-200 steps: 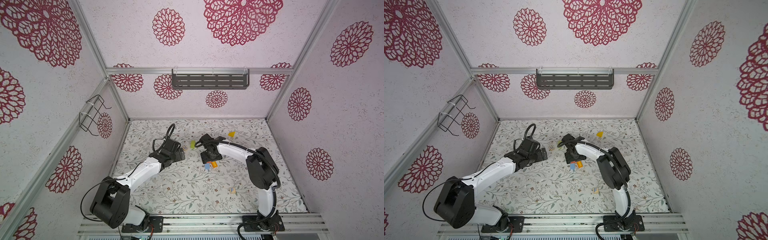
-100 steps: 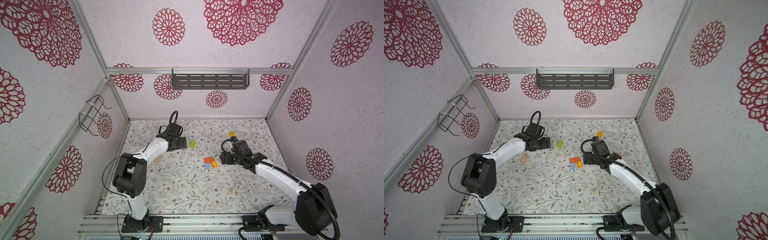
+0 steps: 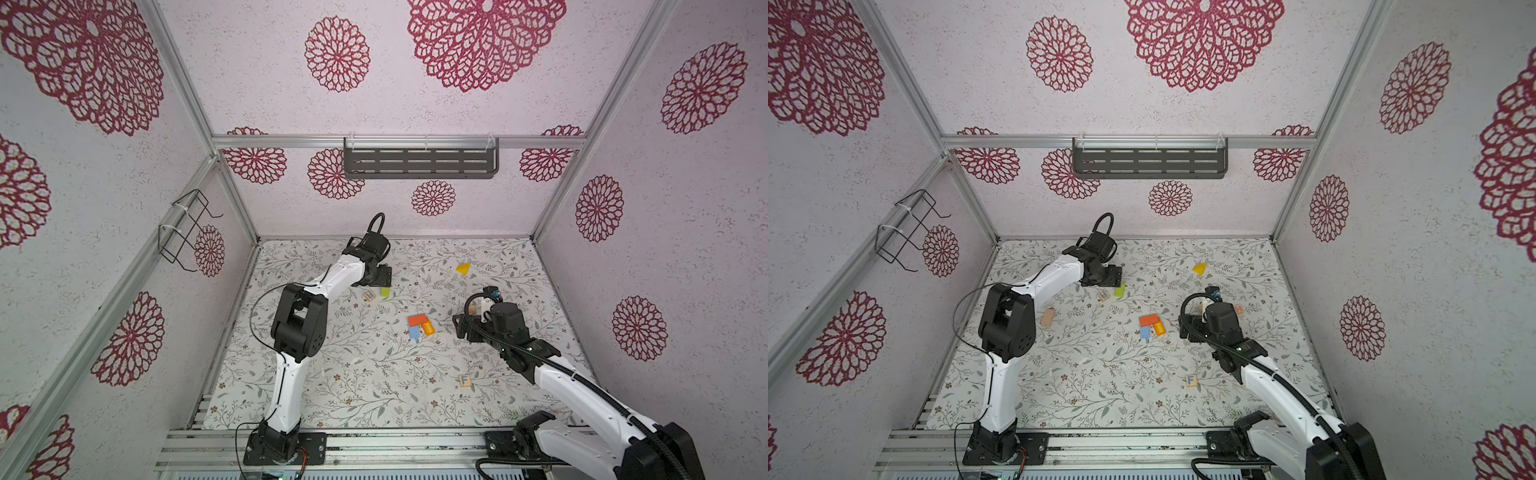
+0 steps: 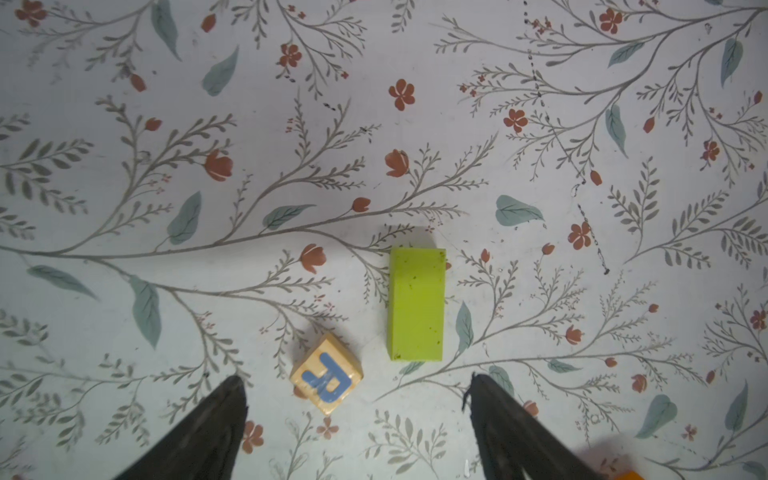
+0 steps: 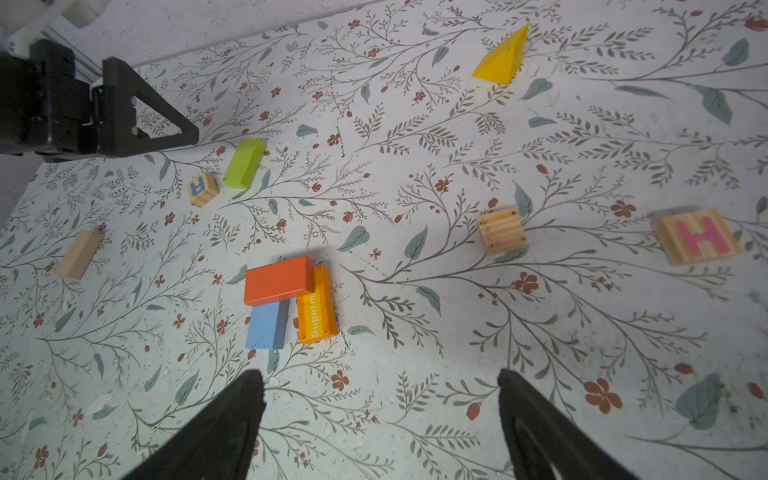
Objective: Build the wood block tower
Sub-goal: 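Open and withdraw the right gripper while the left gripper moves over the lime-green block, then lower the left gripper and close it on the lime-green block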
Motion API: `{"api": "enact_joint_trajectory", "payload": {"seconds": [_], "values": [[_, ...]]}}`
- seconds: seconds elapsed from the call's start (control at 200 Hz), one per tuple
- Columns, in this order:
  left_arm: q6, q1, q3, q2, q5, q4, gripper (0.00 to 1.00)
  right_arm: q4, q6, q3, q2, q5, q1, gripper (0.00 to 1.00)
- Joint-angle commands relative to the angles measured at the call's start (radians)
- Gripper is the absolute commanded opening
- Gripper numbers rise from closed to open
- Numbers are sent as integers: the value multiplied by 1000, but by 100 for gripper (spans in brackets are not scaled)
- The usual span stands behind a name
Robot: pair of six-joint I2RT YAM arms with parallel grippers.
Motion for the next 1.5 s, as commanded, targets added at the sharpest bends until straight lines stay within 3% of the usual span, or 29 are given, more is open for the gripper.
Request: {"api": "enact_joint_trajectory", "payload": {"seconds": [0.0, 0.29, 0.886, 1.321, 1.491], "values": [[33, -16, 70, 49, -20, -66, 87, 40, 42, -7, -29, 52, -12, 92], [38, -25, 158, 145, 16, -76, 85, 35, 72, -14, -21, 9, -25, 92], [66, -48, 237, 235, -3, -116, 70, 43, 77, -20, -29, -26, -23, 91], [86, -48, 251, 226, 12, -112, 29, 34, 74, -21, -54, -25, -26, 92], [97, -47, 249, 208, 7, -127, 20, 26, 71, -21, -71, -19, -26, 92]]}}
